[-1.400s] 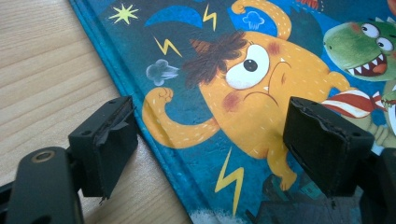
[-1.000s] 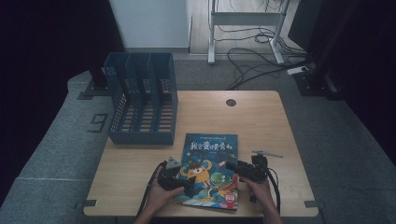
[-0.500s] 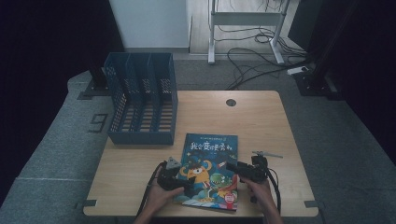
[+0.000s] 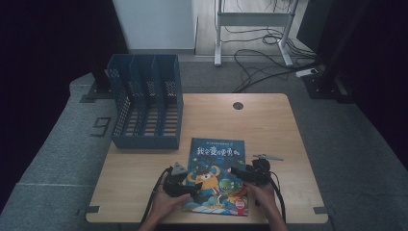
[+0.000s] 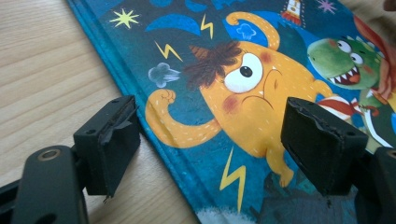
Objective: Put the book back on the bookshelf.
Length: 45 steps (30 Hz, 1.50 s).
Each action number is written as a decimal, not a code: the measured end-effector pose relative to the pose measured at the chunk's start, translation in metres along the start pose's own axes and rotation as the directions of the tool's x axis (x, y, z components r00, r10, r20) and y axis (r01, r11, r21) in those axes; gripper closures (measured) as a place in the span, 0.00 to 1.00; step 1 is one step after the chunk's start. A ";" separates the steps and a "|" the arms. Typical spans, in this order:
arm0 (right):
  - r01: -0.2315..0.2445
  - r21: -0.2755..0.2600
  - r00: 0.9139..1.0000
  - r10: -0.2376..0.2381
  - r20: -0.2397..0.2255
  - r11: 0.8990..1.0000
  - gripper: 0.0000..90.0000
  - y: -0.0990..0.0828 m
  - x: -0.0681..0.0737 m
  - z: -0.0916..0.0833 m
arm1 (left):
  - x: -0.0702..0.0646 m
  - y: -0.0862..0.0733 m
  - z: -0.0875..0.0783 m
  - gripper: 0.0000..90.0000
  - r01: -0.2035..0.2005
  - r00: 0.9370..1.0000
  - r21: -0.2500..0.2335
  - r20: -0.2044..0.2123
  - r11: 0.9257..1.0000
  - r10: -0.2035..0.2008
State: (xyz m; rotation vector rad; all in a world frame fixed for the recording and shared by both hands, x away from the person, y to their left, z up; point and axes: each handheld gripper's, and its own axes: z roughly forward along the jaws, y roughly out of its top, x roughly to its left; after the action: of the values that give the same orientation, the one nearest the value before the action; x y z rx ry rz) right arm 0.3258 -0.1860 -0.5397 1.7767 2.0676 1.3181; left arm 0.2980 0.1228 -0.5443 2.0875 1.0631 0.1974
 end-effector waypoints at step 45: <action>-0.057 0.013 0.988 0.059 -0.143 0.998 0.39 0.007 -0.005 -0.001 | 0.000 -0.001 0.000 0.21 0.003 1.000 -0.005 0.031 1.000 -0.003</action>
State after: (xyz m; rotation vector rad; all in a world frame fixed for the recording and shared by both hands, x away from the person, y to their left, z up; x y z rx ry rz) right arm 0.3321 -0.1907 -0.5367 1.8090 2.1109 1.4958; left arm 0.2973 0.1235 -0.5449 2.0780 1.0465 0.1652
